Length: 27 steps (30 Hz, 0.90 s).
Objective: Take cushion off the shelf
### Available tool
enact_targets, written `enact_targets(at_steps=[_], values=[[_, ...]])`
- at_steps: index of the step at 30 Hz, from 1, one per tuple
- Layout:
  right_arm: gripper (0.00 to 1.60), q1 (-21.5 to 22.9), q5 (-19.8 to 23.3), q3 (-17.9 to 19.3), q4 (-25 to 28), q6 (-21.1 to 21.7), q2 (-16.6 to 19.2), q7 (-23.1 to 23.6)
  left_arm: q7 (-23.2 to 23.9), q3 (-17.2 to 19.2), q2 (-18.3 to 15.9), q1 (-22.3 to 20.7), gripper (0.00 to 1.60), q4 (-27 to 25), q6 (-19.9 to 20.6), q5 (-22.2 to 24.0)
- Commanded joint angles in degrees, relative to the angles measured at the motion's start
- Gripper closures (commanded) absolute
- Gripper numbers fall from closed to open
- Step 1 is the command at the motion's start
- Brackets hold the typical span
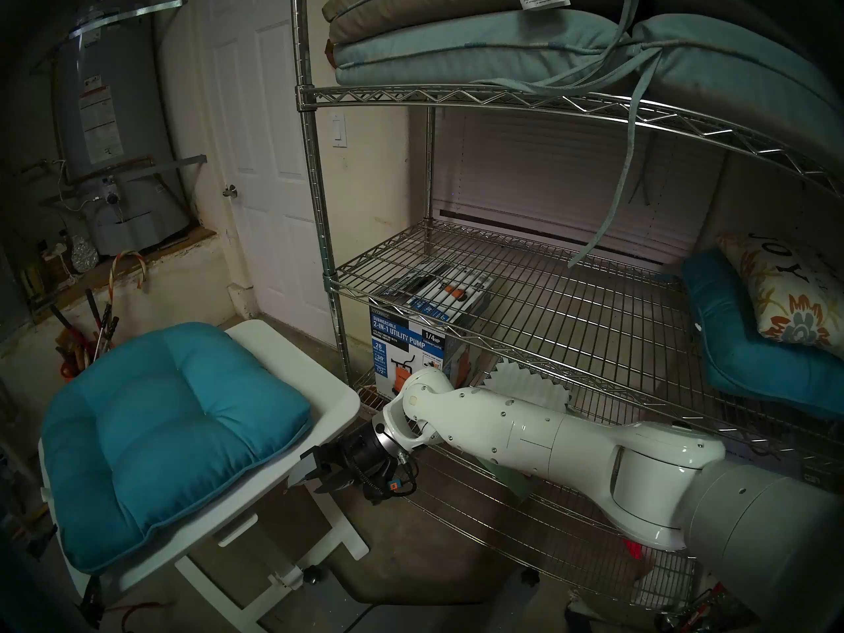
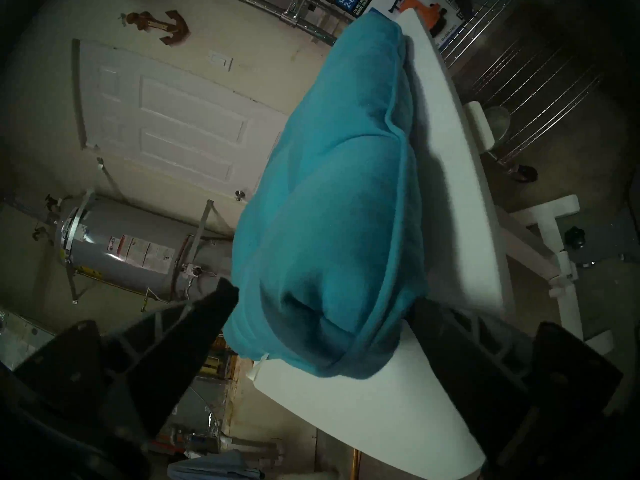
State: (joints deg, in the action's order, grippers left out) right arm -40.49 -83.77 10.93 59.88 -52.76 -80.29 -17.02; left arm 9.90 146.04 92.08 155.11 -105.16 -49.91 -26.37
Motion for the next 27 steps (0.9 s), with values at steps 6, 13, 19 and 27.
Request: enact_targets(at_steps=[6,13,19,27], values=[[0.0,-0.53,0.47,0.39,2.29,0.6,0.31,-0.15,2.48,-0.81,2.93,3.01,0.0,-2.2,-0.66,-2.49],[0.0,-0.75,0.72,0.63,3.44,0.78,1.1,0.51,3.6,-0.9,3.41,3.39,0.0,-2.39,-1.71,-2.96],[0.0,-0.98,1.52,1.11,5.08,0.75,1.99,1.65,3.99,-0.92,4.32,3.64,0.0,-3.14,-3.1,-3.33],[0.0,-1.83,2.24,1.45,7.01,1.09,3.46,2.68,2.18,-0.34,5.82,2.31,0.0,-5.08,-5.09,-3.46]])
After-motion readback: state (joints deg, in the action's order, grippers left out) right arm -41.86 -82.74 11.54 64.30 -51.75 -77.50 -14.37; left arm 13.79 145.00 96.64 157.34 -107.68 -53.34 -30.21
